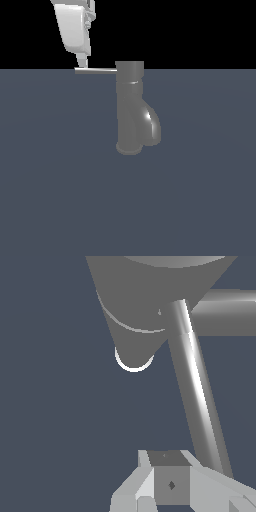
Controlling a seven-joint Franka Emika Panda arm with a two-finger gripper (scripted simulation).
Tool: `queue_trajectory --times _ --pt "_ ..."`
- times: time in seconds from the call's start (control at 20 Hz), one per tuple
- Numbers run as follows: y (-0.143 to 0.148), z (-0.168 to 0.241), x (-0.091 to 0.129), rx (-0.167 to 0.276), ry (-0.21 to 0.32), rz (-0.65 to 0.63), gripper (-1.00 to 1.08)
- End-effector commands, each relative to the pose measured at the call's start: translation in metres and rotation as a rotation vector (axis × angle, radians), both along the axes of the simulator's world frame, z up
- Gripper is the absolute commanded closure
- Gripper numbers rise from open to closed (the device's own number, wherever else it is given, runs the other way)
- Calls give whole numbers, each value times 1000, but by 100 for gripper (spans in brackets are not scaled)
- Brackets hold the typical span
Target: Turn on the faucet by rotating a designated handle.
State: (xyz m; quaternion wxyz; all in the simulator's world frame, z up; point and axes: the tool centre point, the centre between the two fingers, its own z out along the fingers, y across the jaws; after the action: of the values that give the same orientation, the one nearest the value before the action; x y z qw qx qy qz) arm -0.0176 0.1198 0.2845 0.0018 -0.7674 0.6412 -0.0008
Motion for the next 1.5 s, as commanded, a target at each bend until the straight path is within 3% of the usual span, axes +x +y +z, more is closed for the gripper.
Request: queue_trajectory --times 0.0,0.8,0.9,1.45 --pt "-3 0 -9 -2 4 -2 108" --pt "-15 0 -52 -2 3 -3 108" --pt "-13 0 -48 -2 0 -2 108" --pt "-51 0 -73 -2 2 -2 108"
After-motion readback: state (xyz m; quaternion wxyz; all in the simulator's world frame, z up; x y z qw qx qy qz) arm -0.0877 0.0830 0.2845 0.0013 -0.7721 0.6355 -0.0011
